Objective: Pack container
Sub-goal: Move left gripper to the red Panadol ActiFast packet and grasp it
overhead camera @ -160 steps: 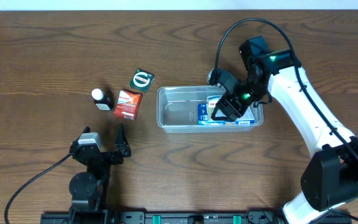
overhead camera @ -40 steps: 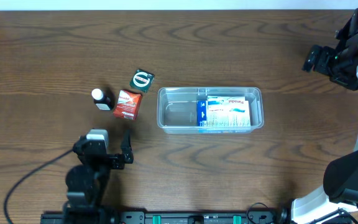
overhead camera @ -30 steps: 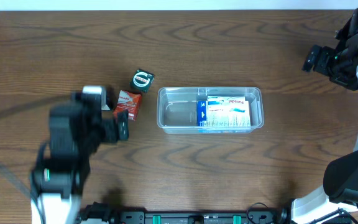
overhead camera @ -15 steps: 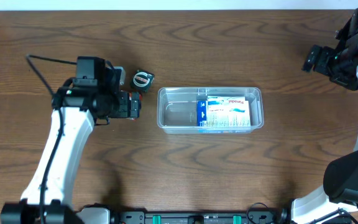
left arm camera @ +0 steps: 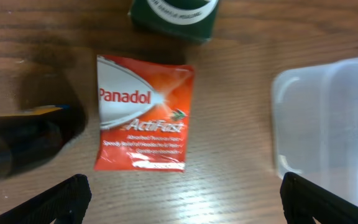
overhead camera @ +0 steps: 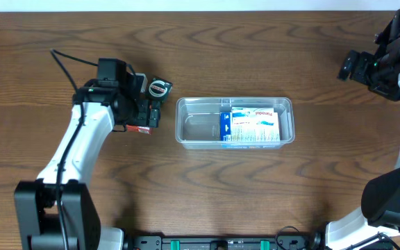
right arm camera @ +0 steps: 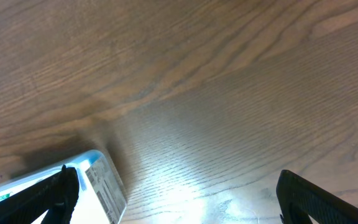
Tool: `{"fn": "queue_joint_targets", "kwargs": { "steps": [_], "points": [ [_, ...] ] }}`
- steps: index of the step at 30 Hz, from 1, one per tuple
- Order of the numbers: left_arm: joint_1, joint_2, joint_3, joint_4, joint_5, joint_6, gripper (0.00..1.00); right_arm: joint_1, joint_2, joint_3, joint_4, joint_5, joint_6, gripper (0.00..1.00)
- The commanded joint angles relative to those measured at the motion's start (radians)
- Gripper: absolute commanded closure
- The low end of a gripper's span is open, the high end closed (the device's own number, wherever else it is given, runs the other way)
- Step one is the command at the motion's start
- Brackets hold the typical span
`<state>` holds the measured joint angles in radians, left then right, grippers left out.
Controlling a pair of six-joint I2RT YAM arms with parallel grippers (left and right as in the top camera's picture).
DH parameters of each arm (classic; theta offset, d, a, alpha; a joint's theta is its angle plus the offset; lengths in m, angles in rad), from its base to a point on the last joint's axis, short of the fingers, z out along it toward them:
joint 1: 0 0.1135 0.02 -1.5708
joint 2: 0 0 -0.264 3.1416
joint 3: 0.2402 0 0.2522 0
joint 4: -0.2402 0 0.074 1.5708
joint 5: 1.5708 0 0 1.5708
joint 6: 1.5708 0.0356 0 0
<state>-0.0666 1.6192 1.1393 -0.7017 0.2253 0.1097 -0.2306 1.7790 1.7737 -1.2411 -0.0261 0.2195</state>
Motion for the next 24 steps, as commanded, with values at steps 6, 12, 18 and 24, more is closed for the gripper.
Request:
{"fn": "queue_joint_targets", "kwargs": {
  "steps": [6, 12, 18, 24],
  "points": [
    [-0.088, 0.087, 0.012, 0.043, -0.155, 0.016, 0.02, -0.006, -0.011, 0.013, 0.000, 0.003, 0.004, 0.01],
    [-0.107, 0.122, 0.012, 0.084, -0.223, -0.036, 0.02, -0.006, -0.011, 0.013, 0.000, 0.003, 0.004, 0.01],
    [-0.107, 0.125, 0.012, 0.100, -0.277, -0.040, 0.02, -0.006, -0.011, 0.013, 0.000, 0.003, 0.004, 0.01],
    [-0.107, 0.131, 0.008, 0.135, -0.280, -0.058, 0.02, -0.006, -0.011, 0.013, 0.000, 0.003, 0.004, 0.01]
  ]
}}
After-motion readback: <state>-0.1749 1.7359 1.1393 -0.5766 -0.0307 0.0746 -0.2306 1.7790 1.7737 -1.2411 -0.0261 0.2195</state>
